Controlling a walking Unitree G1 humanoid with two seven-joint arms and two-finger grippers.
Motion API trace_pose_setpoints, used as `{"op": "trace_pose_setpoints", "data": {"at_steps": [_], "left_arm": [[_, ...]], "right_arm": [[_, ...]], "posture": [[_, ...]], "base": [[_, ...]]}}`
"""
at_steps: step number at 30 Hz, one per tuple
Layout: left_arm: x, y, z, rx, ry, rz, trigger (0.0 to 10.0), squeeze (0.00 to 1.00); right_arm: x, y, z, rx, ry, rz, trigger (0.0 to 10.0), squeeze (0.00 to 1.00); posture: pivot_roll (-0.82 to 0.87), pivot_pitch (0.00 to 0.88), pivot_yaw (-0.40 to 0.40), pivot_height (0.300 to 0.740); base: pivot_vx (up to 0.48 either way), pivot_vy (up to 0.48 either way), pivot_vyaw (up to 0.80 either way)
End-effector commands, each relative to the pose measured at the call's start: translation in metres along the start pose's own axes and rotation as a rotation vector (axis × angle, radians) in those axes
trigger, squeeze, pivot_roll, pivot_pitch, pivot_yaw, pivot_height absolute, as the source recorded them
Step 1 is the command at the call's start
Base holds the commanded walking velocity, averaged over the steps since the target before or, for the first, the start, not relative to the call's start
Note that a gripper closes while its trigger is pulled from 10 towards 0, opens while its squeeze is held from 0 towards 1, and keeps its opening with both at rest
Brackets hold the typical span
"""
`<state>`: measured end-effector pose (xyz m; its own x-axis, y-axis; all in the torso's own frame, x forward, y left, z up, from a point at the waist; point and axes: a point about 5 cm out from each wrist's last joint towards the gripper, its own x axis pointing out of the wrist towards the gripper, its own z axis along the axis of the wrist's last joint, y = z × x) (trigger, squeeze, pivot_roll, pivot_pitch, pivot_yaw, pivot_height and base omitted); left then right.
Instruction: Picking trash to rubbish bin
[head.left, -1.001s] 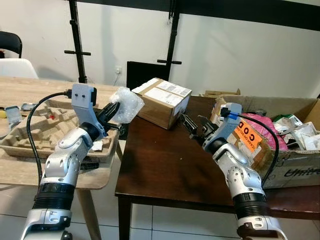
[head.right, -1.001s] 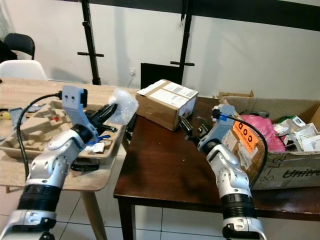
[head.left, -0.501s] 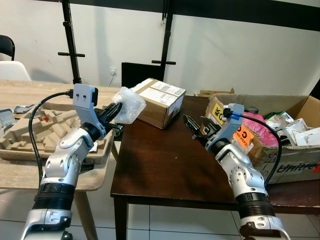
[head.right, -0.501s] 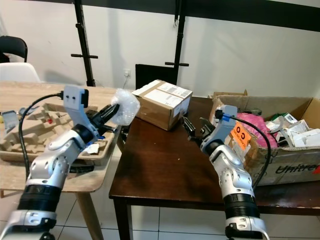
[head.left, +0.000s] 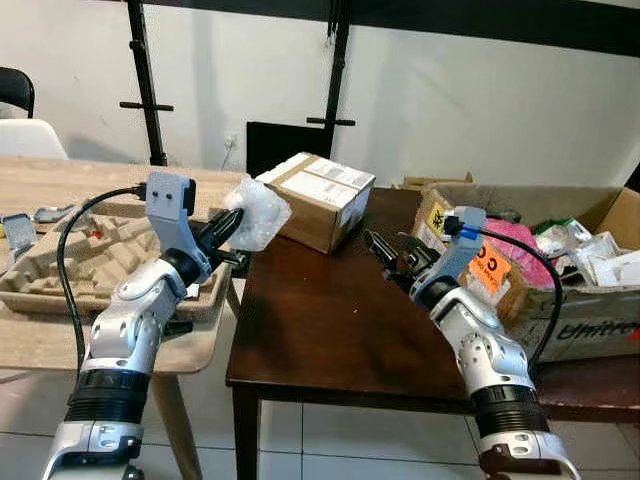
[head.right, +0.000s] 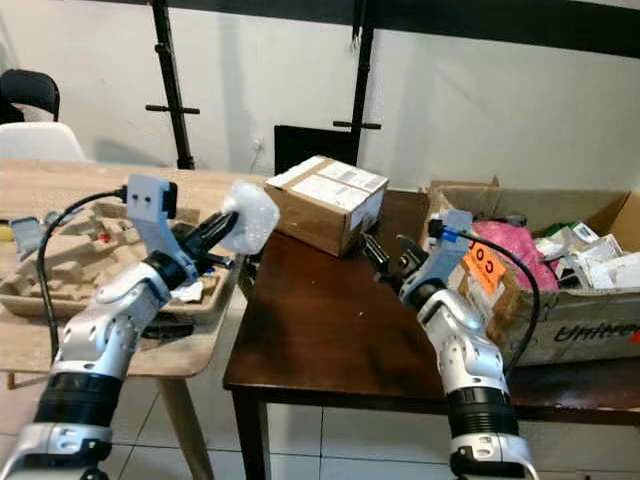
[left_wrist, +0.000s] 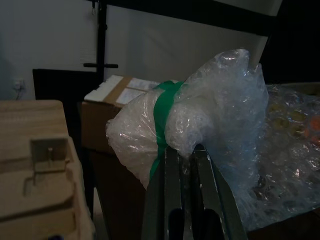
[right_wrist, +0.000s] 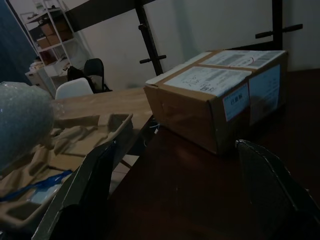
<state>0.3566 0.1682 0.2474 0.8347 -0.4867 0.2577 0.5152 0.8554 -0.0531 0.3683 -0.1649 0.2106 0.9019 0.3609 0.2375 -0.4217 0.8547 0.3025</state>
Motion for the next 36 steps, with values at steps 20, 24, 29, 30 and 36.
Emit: {"op": "trace_pose_setpoints", "data": {"at_steps": [20,24,29,30,36], "left_arm": [[-0.004,-0.007,-0.017,-0.017,0.063,-0.016,10.0,0.0],[-0.005,-0.009,-0.02,-0.007,0.078,-0.023,10.0,0.0],[-0.005,-0.008,-0.023,0.001,0.098,-0.019,10.0,0.0],[-0.006,-0.009,-0.025,0.002,0.104,-0.022,10.0,0.0],[-0.011,-0.015,-0.038,-0.04,0.136,-0.068,10.0,0.0]], "right_arm": [[-0.01,0.001,-0.006,0.004,0.029,0.003,10.0,0.0],[-0.012,0.001,-0.008,0.003,0.035,0.005,10.0,0.0],[-0.012,0.002,-0.007,0.002,0.037,0.006,10.0,0.0],[-0.012,0.002,-0.007,0.002,0.038,0.007,10.0,0.0],[-0.016,0.004,-0.01,0.001,0.055,0.026,10.0,0.0]], "posture": [[0.07,0.03,-0.061,0.74],[0.07,0.028,-0.061,0.74],[0.07,0.027,-0.06,0.74],[0.07,0.024,-0.06,0.74],[0.06,0.021,-0.06,0.74]], "base": [[-0.235,0.0,0.0],[0.0,0.0,0.0],[0.0,-0.096,0.0],[0.0,-0.48,0.0],[0.0,-0.32,0.0]]}}
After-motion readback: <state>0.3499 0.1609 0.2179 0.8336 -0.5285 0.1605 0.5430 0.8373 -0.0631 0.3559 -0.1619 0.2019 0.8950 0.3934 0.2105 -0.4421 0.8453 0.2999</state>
